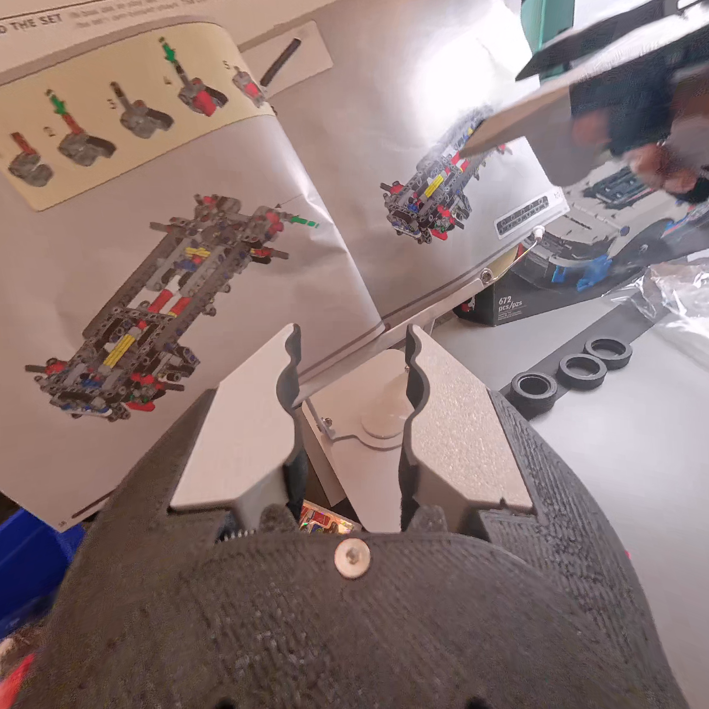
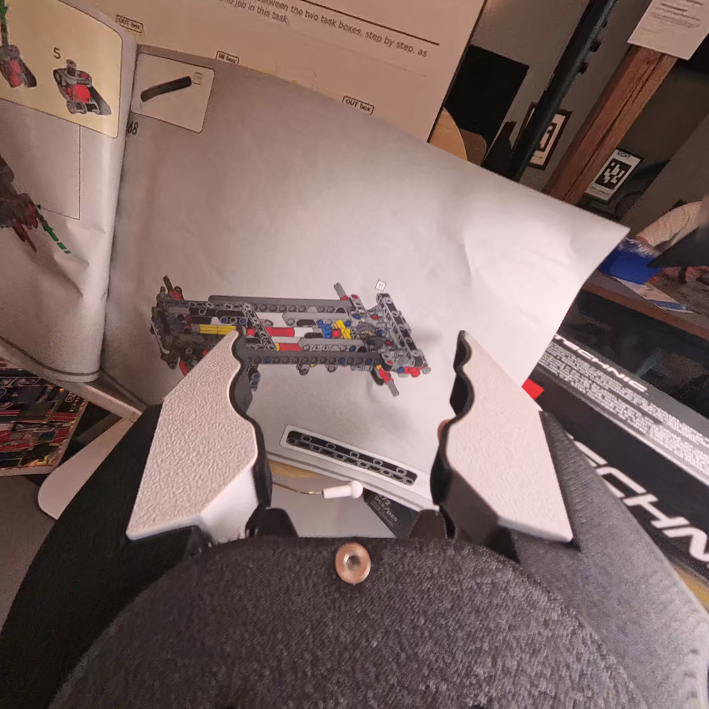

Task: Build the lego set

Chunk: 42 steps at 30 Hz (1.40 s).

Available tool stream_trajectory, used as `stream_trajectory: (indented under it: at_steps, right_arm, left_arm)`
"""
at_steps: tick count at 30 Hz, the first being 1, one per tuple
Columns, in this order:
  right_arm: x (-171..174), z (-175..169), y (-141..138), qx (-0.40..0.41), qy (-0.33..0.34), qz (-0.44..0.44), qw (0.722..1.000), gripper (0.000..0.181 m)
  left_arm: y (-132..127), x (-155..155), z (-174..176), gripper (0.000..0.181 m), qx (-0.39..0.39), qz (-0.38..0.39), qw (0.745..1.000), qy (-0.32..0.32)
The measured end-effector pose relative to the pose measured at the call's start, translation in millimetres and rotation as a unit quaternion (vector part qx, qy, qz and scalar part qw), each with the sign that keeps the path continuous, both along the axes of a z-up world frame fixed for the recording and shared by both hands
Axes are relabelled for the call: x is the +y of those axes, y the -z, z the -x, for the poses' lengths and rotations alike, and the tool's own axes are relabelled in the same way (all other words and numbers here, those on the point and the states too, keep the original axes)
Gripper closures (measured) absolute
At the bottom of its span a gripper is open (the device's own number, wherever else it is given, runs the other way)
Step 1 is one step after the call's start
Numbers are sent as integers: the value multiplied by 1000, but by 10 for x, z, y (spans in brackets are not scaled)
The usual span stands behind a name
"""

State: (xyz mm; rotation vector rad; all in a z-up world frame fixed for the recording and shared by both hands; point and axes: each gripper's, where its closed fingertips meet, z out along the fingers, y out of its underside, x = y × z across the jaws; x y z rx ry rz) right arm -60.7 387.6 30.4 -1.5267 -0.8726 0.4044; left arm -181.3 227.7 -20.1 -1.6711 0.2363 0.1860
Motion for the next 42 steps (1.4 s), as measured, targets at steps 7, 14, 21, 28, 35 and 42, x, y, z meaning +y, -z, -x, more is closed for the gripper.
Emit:
stream_trajectory:
  at_steps: [7, 14, 21, 28, 35, 42]
  right_arm:
    - [270, 136, -64, -36, 8, 45, 998, 61]
    - [135, 140, -69, -24, 14, -6, 1000, 107]
    - [-280, 98, 21, -59, -30, -76, 995, 150]
    - [-916, 71, 115, -68, -118, -146, 980, 159]
    - [-2013, 305, 333, -121, -315, -184, 923, 154]
    - [-2051, -270, -220, 83, -363, -119, 921, 156]
  left_arm:
    - [124, 232, 124, 131, 36, 25, 999, -23]
    - [172, 315, 473, 135, -17, 29, 998, -49]
    - [-78, 117, 310, 123, -63, 0, 998, 2]
    - [-593, 0, -618, 121, -158, -20, 970, 184]
    - [-705, 315, -659, 161, -248, 9, 954, 169]
    - [-773, -49, -288, 166, -309, -18, 917, 251]
